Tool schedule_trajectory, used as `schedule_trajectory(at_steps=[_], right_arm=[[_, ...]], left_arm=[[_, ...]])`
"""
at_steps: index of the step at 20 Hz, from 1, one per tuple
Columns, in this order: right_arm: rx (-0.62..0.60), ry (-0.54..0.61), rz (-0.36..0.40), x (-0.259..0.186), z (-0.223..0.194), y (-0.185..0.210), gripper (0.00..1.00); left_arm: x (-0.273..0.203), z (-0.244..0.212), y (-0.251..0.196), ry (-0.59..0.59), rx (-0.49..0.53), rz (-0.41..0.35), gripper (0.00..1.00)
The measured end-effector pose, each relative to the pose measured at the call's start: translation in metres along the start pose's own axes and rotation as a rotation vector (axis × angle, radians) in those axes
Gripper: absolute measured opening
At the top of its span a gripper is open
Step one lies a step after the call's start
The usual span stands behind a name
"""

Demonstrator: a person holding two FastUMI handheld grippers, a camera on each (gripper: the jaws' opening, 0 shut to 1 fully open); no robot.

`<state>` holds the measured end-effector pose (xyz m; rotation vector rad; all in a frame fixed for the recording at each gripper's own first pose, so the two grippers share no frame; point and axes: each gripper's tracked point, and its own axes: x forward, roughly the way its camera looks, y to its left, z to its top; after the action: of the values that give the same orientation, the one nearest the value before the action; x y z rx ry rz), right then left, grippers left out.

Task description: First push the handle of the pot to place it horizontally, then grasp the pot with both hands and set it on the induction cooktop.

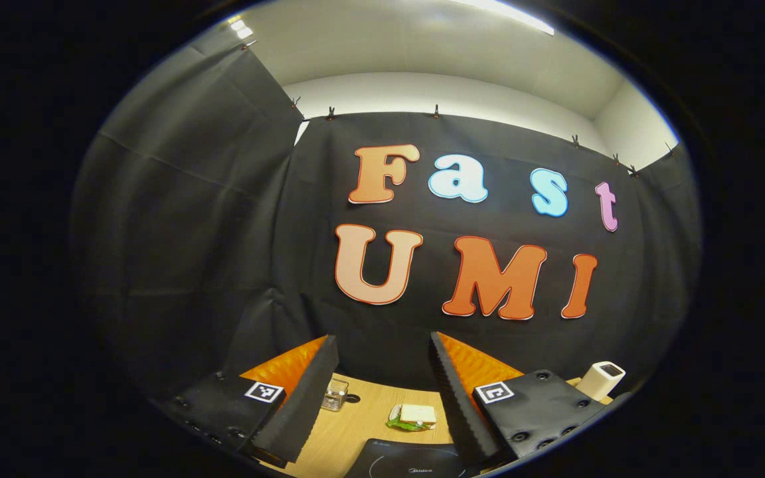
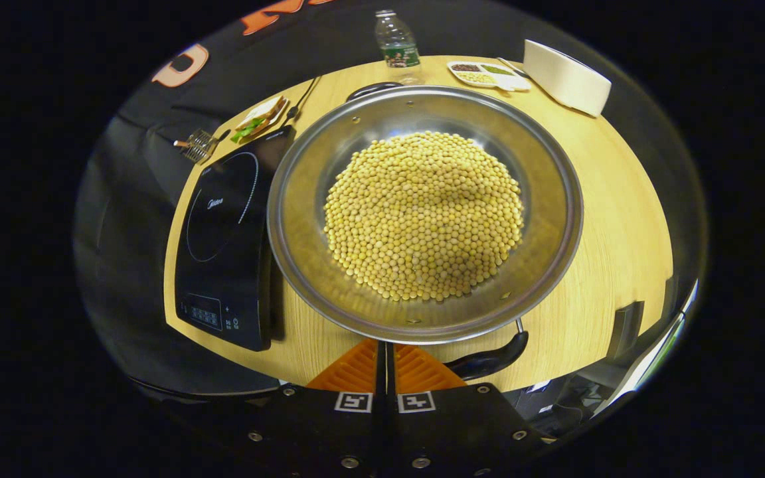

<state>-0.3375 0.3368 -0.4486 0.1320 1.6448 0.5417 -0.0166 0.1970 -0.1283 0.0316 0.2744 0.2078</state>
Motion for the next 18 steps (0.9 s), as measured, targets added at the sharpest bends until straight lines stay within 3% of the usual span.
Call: schedule_trajectory(at_steps=[6,8,11,14,18], right_arm=[[0.061,-0.005,0.015,-0.008,0.01,-0.049,0.0],[0.077,-0.007,0.018,-0.011,0.016,-0.063,0.0],[0.096,-0.021,0.036,-0.016,0.027,-0.083,0.0],[0.124,-0.032,0.094,-0.022,0.042,-0.101,0.0],[0.179,-0.036,0.166,-0.024,0.063,-0.124,0.0]], left_arm=[[0.0,-0.004,-0.069,0.005,0.033,-0.05,0.94],[0.002,-0.008,-0.093,0.017,0.041,-0.064,0.86],[-0.002,-0.014,-0.129,0.039,0.041,-0.085,0.94],[-0.001,-0.017,-0.161,0.061,0.056,-0.102,0.87],[0.003,-0.025,-0.202,0.095,0.077,-0.139,0.9]])
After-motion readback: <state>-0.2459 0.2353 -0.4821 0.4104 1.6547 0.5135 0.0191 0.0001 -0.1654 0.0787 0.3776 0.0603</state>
